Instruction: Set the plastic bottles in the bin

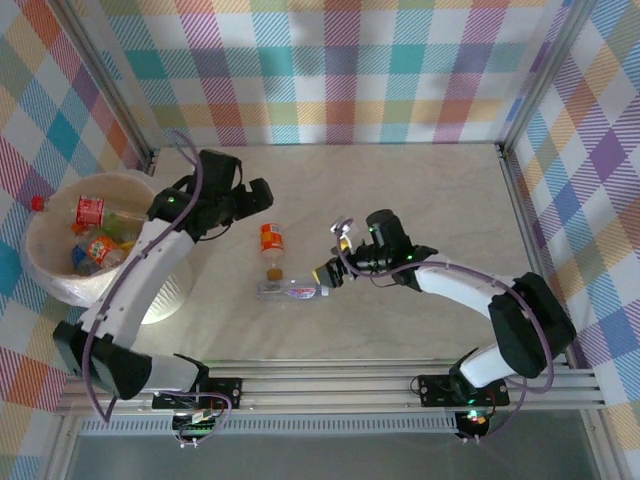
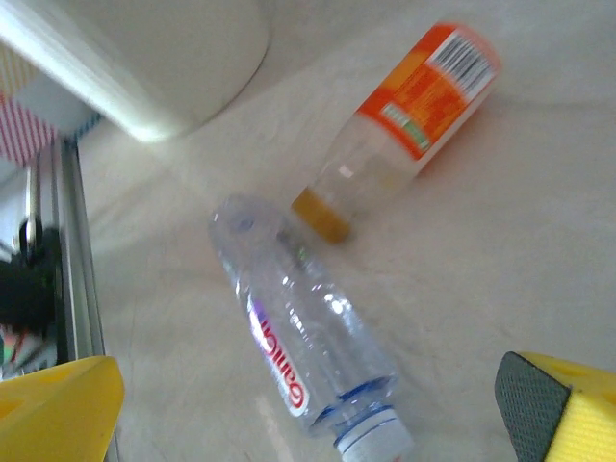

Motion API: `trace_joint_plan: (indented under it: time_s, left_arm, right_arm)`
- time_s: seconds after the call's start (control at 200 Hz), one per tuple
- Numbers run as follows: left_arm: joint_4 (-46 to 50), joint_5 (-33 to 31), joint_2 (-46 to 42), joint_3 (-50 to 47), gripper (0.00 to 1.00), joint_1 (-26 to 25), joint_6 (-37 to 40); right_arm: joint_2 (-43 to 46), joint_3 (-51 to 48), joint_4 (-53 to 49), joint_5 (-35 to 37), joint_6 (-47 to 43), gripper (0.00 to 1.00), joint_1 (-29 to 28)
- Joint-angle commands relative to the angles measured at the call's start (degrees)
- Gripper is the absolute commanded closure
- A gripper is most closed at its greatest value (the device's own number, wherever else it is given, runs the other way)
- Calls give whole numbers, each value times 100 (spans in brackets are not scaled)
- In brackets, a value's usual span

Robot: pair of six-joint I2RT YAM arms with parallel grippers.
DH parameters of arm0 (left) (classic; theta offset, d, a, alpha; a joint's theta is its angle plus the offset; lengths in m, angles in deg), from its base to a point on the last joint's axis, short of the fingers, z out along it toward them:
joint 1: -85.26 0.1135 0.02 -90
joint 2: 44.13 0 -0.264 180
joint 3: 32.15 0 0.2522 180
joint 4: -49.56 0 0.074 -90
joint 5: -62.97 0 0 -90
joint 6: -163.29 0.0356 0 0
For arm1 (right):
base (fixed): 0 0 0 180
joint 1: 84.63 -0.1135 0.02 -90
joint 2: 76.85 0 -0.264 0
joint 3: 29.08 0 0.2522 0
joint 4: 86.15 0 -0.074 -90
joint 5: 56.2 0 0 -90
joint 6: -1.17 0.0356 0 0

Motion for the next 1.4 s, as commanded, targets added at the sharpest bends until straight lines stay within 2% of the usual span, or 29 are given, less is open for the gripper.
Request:
trace_joint_plan:
  time_s: [0.0, 0.155, 0.315, 0.605, 0.865, 1.12, 1.325, 1.395]
  left_arm:
    - [-247, -164, 243, -157, 0, -75, -113]
    - [-421, -177, 323, -375, 0, -75, -191]
    - [-459, -296, 238, -549, 0, -75, -237]
    - [-377, -489, 94, -649, 0, -66, -194]
    - [-404, -469, 136, -631, 0, -57, -167]
    - [-429, -291, 93, -574, 0, -47, -132]
    - [-727, 255, -164, -607, 0, -31, -23]
    - [-730, 505, -201, -526, 0, -22, 41]
  right_arm:
    - [-301, 206, -221, -204, -908, 0, -271]
    - [-877, 549, -636, 47, -1798, 0, -680]
    - [-1463, 803, -757, 739, -2632, 0, -1113]
    - [-2163, 923, -518, 1903, -3286, 2, -1600]
    - [-2279, 749, 24, 2221, -3181, 25, -1676]
    - [-1745, 323, 599, 2169, -3139, 45, -1688]
    - [-1238, 175, 610, 2069, -2788, 56, -1676]
    - [-1063, 150, 631, 2080, -2506, 56, -1661]
